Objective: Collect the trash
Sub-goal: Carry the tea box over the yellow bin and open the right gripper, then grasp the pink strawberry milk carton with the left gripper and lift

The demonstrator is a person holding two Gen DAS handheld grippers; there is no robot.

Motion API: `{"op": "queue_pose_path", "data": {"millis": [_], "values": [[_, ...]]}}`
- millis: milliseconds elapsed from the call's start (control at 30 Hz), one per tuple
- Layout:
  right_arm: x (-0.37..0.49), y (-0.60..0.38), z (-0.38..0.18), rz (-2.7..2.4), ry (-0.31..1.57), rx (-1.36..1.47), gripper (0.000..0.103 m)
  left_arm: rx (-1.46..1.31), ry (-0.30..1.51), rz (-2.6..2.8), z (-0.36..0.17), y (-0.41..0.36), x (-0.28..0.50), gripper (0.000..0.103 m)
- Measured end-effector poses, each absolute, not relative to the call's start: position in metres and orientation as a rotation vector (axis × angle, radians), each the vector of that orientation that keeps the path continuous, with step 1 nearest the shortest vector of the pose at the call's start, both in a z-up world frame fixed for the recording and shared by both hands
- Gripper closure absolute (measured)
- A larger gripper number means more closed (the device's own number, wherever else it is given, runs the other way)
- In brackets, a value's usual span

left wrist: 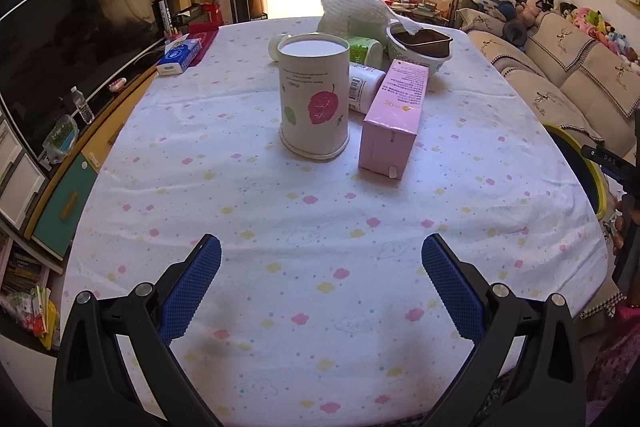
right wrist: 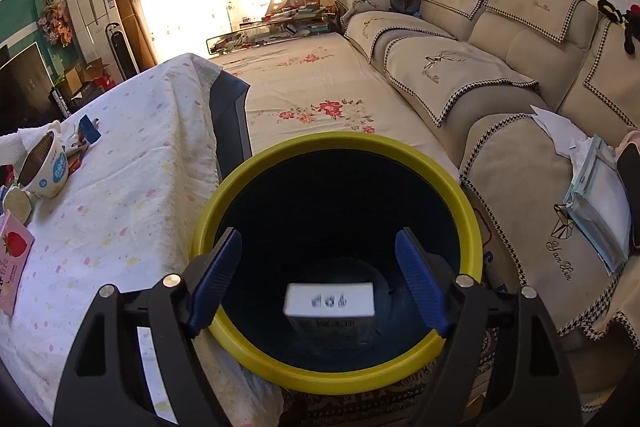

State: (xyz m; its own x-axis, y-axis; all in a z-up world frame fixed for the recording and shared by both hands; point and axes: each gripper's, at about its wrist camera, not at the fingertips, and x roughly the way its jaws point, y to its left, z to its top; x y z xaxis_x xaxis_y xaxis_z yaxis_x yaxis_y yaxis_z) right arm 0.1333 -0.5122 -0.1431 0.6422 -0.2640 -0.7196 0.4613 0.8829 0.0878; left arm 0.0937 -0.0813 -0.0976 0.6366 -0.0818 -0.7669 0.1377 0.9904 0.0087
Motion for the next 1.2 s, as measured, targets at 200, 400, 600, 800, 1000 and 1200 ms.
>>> {"op": "queue_pose_path", "data": {"millis": [200,400,600,800,1000,1200], "values": [[0.130,-0.510,-0.142,-0.396,0.761,0.289,0.028,0.095,0.852,-0.184,-0.098,-0.100,0.122,0.004],[0.129,-0.508,-0.143,-0.379,0.764,0.298,0.027,0.119,0.861,-0.280,-0.104,-0.121,0.160,0.004],[0.130,-0.508,-0.144,-0.364,0.764,0.307,0.027,0.148,0.861,-0.291,-0.108,-0.134,0.181,0.005],[0.133,-0.508,-0.149,-0.349,0.772,0.324,0.027,0.189,0.888,-0.312,-0.118,-0.151,0.197,0.026],[0.131,-0.510,-0.151,-0.344,0.776,0.338,0.027,0.176,0.901,-0.339,-0.126,-0.160,0.204,0.062],[0.124,-0.513,-0.148,-0.343,0.758,0.357,0.027,0.157,0.851,-0.356,-0.111,-0.162,0.187,0.065]]}}
